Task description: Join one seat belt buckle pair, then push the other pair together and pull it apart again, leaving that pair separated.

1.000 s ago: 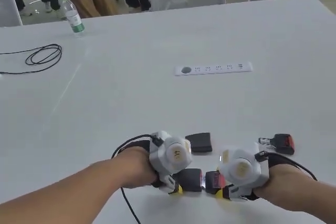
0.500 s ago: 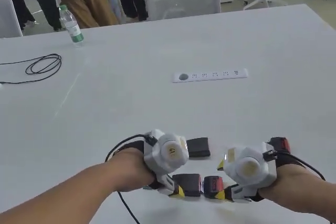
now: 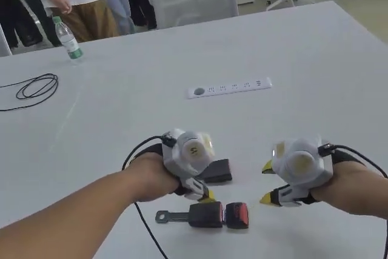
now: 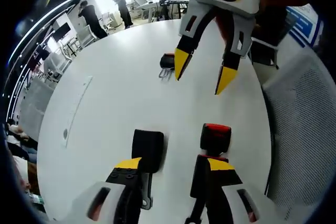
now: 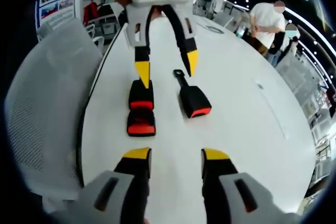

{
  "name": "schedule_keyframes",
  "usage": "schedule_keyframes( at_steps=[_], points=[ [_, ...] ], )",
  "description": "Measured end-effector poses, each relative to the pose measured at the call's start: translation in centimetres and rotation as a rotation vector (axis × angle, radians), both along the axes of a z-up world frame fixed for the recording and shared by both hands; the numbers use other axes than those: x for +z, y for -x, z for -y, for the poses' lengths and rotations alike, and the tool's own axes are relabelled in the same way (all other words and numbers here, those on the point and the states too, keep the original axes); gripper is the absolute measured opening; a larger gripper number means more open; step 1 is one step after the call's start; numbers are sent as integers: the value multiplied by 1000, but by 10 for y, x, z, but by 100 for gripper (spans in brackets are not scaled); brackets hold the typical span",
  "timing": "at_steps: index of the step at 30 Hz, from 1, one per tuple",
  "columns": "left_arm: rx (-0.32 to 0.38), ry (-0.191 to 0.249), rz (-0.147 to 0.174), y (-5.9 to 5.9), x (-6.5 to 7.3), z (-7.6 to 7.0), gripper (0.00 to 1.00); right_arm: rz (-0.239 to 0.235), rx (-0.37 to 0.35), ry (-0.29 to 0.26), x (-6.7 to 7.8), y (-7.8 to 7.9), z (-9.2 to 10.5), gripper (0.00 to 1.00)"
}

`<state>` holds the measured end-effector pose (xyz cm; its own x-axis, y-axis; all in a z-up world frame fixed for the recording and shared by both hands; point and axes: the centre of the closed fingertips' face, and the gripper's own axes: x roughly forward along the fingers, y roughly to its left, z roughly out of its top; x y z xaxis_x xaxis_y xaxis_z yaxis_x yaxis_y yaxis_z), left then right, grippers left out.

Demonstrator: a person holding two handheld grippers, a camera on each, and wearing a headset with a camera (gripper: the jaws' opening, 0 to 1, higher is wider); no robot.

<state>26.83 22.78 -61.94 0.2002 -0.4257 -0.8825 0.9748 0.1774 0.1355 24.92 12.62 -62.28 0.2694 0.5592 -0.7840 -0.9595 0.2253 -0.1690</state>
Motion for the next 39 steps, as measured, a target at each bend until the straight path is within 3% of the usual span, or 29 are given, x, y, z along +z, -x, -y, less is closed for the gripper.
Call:
schedule_keyframes(
  at_steps=[11,15,20,26,34,39],
  points=[
    [-36,-14,17,-30,-8,11,47,-25,-65,31,-13,-32,60,37],
    [-44,-43,20,-41,-15,6,47,-36,-66,43,-19,-43,74,37],
    [-51,-79,-1,-48,-26,-4,47,-33,-62,64,-21,-55,89,37],
    [-58,-103,-27,-49,-40,-12,47,-59,-47,110,-31,-60,107,37],
    [-81,-130,-62,-46,-61,-15,46,-73,-26,142,-44,-64,111,36],
    [-80,-108,-76,-51,-59,-13,41,-86,-5,153,-49,-67,111,36]
  ],
)
